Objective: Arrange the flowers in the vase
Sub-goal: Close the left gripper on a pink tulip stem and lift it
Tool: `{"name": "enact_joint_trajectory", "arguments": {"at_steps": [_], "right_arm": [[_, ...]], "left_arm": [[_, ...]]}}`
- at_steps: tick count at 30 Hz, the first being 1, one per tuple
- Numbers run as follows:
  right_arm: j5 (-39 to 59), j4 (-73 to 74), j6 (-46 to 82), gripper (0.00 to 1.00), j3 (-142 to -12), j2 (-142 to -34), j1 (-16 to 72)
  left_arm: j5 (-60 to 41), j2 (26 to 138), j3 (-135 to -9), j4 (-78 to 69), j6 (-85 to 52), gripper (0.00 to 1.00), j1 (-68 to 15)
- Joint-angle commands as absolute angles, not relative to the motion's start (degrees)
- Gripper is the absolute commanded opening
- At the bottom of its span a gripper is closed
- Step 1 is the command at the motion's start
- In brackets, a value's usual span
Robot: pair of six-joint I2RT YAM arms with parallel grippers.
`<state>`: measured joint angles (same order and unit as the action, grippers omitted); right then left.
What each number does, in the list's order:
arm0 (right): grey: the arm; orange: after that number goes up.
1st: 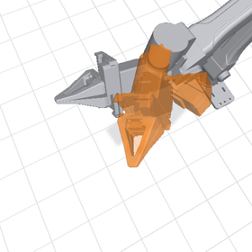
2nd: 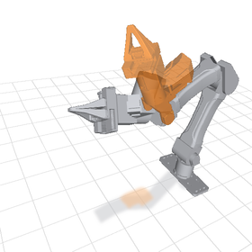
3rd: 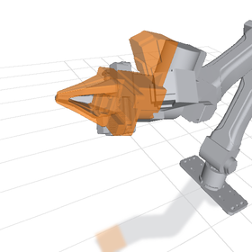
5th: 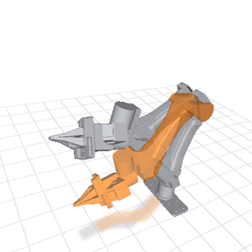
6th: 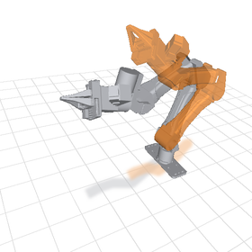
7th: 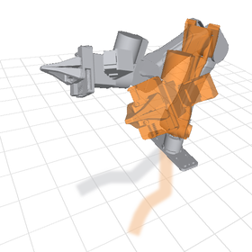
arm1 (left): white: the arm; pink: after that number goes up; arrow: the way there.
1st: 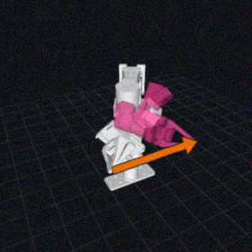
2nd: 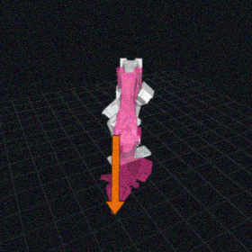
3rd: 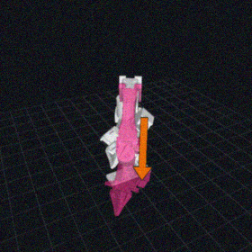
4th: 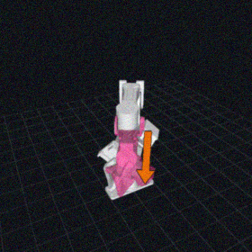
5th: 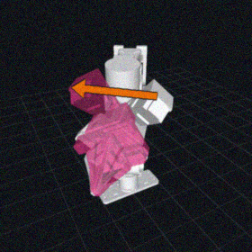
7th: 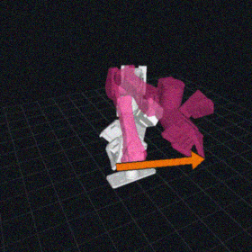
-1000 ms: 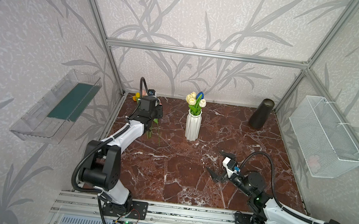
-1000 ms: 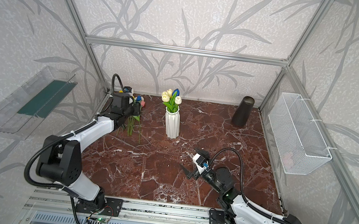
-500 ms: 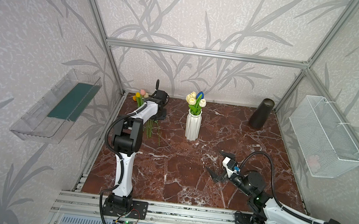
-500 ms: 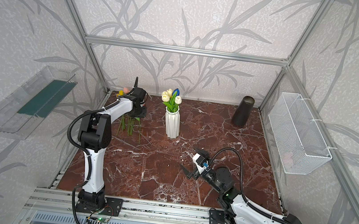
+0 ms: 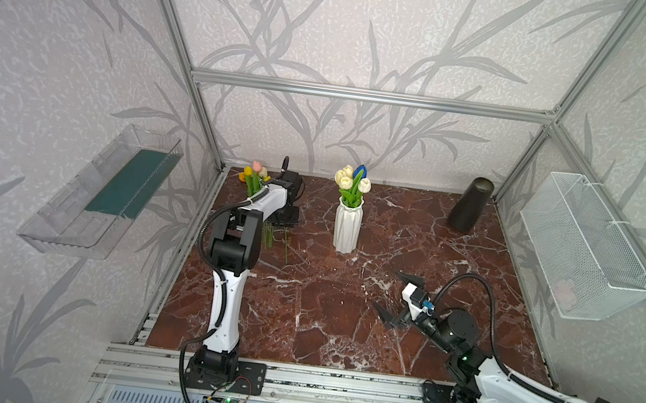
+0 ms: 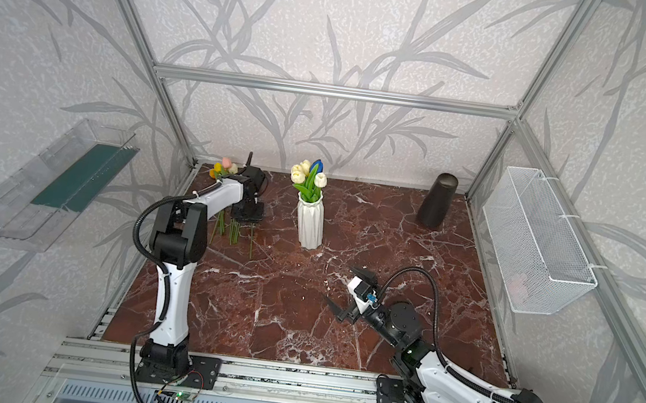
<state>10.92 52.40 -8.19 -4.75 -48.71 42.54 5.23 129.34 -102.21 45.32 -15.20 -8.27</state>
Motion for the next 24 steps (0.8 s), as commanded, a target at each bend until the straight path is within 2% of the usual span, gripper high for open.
{"name": "enact_joint_trajectory", "arguments": {"at_steps": [1, 3, 6, 10, 14, 19, 22, 24], "right_arm": [[10.1, 53.4, -8.0, 1.00, -5.9, -47.8, 42.8], [10.1, 53.4, -8.0, 1.00, -6.0, -47.9, 42.8], [10.0, 53.5, -8.0, 1.00, -5.9, -48.1, 42.8], [9.9, 53.7, -8.1, 1.00, -5.9, -48.4, 42.8], [10.1, 54.1, -8.0, 1.00, -6.0, -48.9, 42.8], [10.8, 53.8, -8.2, 1.00, -6.1, -48.5, 42.8], [9.8, 54.8, -8.4, 1.00, -5.8, -48.0, 42.8], [7.9, 55.7, -7.0, 1.00, -5.9, -47.3, 42.8]], "left_arm": [[4.2, 131.2, -103.3, 47.1, -15.6, 0.17, -8.2], [4.2, 131.1, -103.2, 47.1, -15.4, 0.08, -8.2], [4.6, 129.8, -102.3, 46.3, -15.5, 0.01, -8.2], [4.4, 125.2, -99.7, 44.7, -15.6, 0.00, -8.2], [2.9, 116.0, -94.0, 40.5, -16.6, 0.00, -8.4], [-1.8, 94.3, -77.4, 24.3, -19.0, 0.00, -9.8], [-4.5, 78.5, -62.3, 5.1, -17.6, 0.00, -13.5], [-2.4, 69.2, -53.5, -8.1, -14.8, 0.00, -17.2]]}}
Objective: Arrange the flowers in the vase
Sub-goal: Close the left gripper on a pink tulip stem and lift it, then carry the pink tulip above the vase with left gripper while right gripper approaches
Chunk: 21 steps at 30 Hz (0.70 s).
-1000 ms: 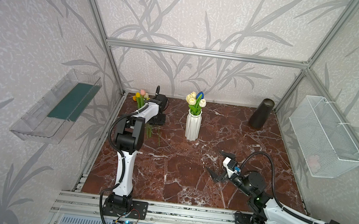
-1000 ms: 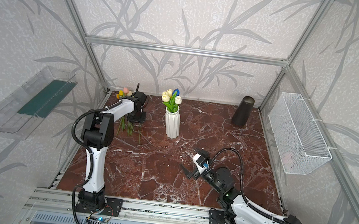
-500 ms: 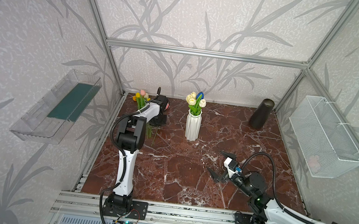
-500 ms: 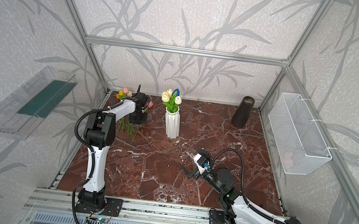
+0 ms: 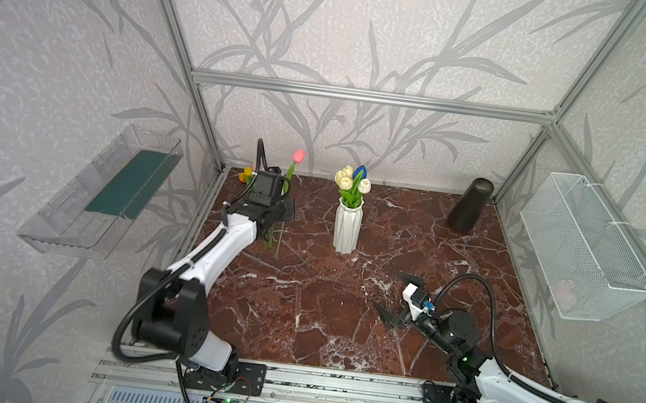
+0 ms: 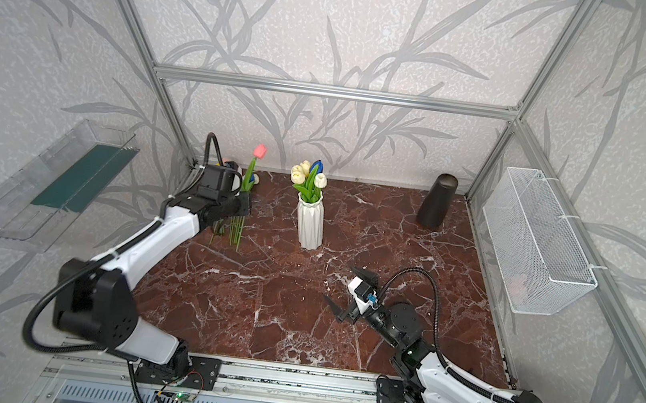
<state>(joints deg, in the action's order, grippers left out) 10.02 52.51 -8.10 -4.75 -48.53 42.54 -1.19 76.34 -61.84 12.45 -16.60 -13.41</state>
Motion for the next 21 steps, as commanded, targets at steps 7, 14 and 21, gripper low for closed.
{"name": "enact_joint_trajectory", "arguments": {"at_steps": [7, 14, 21], "right_arm": [[2.3, 23.8, 0.8, 0.99, -28.8, -46.1, 42.0], [3.5, 26.9, 3.8, 0.97, -33.4, -52.3, 39.9], [8.1, 30.9, 15.1, 0.79, -37.0, -59.4, 31.6]], "left_arm": [[-21.6, 56.2, -43.4, -33.4, -13.2, 0.00, -20.4], [-37.4, 66.1, -44.2, -55.0, -15.6, 0.00, -24.9], [-37.2, 79.4, -54.1, -59.7, -16.3, 0.00, -26.0]]}}
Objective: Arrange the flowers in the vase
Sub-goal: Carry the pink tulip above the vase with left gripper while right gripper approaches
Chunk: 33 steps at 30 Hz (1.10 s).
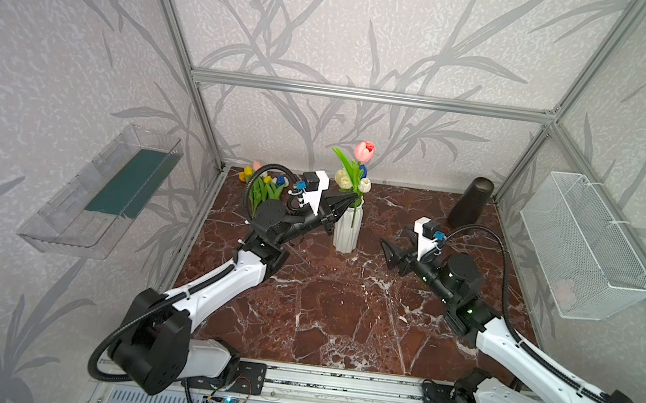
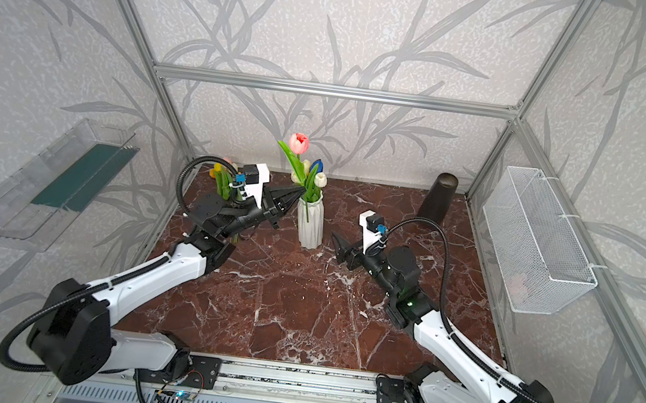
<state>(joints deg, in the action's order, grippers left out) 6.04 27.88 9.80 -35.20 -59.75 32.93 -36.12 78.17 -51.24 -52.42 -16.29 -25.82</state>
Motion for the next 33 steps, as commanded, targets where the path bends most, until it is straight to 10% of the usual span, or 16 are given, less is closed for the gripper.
{"name": "enact_joint_trajectory", "arguments": {"at_steps": [1, 33], "right_arm": [[7.6, 31.9, 14.9, 0.78, -36.5, -59.4, 31.5], [9.1, 41.9, 13.9, 0.73, -26.4, -56.4, 31.4]], "left_arm": [[-37.0, 80.1, -55.0, -58.6, -14.9, 0.00, -26.0], [-27.3, 87.9, -56.8, -53.8, -6.3, 0.00, -25.3]]}}
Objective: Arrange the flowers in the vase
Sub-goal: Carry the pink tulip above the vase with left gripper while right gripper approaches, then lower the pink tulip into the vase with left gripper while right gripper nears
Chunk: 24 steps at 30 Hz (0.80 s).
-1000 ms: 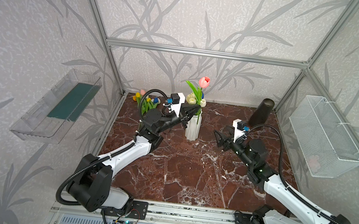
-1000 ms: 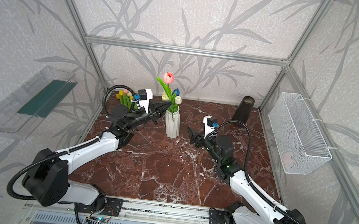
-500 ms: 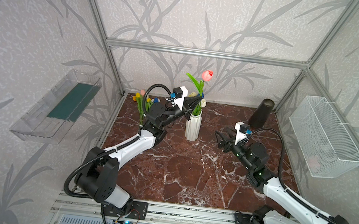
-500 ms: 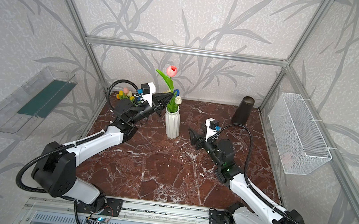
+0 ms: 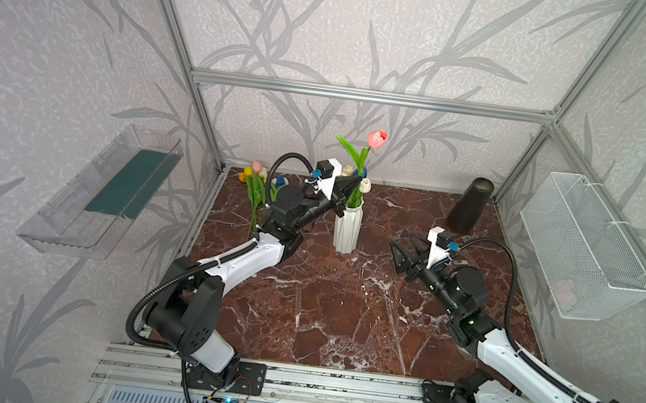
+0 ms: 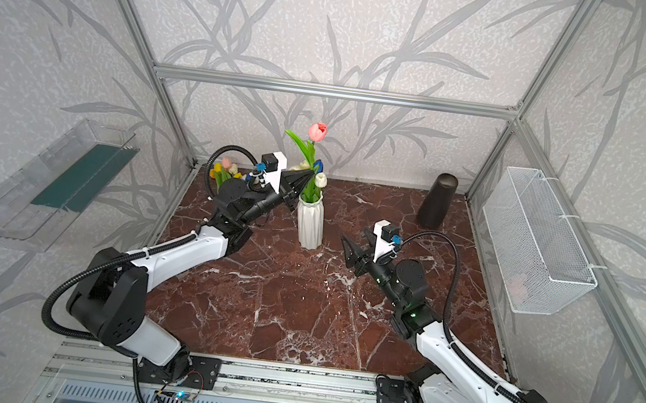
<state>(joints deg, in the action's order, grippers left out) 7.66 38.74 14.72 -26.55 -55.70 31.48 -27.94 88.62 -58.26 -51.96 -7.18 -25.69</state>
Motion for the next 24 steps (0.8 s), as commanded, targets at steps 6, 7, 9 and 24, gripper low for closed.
{"name": "enact_joint_trajectory", "arguments": {"at_steps": [6, 7, 9, 24], "right_arm": [[10.1, 44.3, 14.1, 0.73, -26.8, -58.9, 31.4], [10.4, 44.6, 14.2, 0.73, -27.0, -59.4, 31.4], [11.0, 45.5, 14.2, 0.73, -27.1, -60.4, 31.4], [11.9, 45.8, 14.2, 0.76, -30.3, -66.0, 31.4]], "left_arm": [[-25.9, 87.0, -53.5, -53.6, -5.5, 0.00, -25.4], [-25.9, 87.0, -53.1, -53.6, -5.4, 0.00, -25.4], [-25.8, 87.2, -52.3, -53.9, -5.4, 0.00, -25.4], [-25.0, 83.6, -49.7, -50.6, -4.1, 0.37, -25.2]]}}
